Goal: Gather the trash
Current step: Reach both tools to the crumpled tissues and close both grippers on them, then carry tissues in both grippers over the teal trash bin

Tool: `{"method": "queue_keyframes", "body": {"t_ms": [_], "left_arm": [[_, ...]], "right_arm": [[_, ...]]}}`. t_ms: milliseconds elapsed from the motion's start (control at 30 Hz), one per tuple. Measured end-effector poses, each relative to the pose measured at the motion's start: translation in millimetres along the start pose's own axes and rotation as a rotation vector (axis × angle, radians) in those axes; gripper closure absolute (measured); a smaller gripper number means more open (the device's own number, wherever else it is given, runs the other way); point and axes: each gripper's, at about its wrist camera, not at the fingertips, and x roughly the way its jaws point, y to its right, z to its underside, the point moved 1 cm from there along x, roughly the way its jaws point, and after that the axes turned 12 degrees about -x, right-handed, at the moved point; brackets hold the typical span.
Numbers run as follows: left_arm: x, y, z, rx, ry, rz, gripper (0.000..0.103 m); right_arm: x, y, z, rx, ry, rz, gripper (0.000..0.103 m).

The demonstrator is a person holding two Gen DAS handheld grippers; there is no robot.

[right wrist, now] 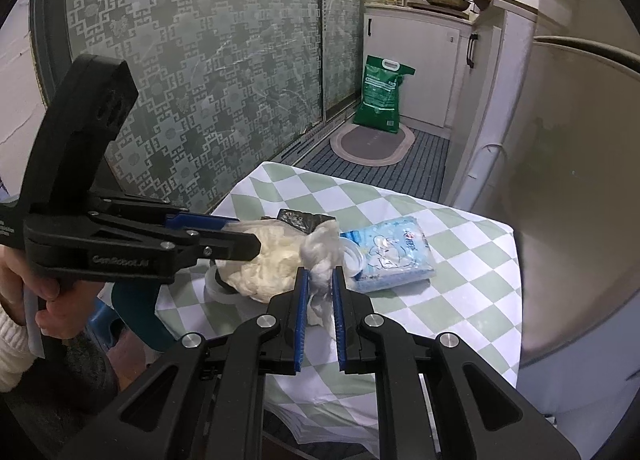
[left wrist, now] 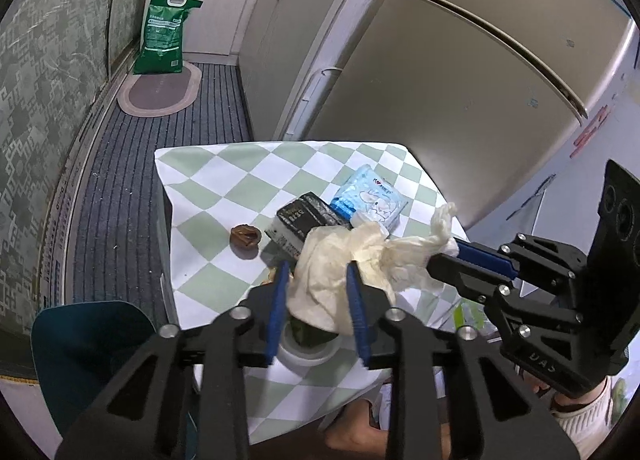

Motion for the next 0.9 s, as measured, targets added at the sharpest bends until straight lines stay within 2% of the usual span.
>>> {"method": "queue_keyframes", "body": {"t_ms": [167, 233, 400, 700, 900], "left_arm": [[1, 1, -1, -0.011, 0.004, -0.003, 0.095], [-2, 3, -1, -0.005, 0.017, 0.0, 0.098], [-15, 13, 0, 0.036, 0.076, -0.012, 0.099], [-52, 13, -2, 0.04, 0.155, 0.019, 0.1], [-79, 2, 3, 0.061, 0.221, -0.042, 0.099]], "right_arm": [[-6, 0, 0, 0.014, 0.021, -0.009, 0.093], [-9, 2, -1, 0.019, 0.03, -0.005, 0.095], [-14, 4, -3, 0.033, 0.047, -0.004, 0.096], [-28, 4, -20, 0.07, 0.114, -0.05, 0.096], [-30, -9, -36, 0.058, 0.142, -0.075, 0.096]]}}
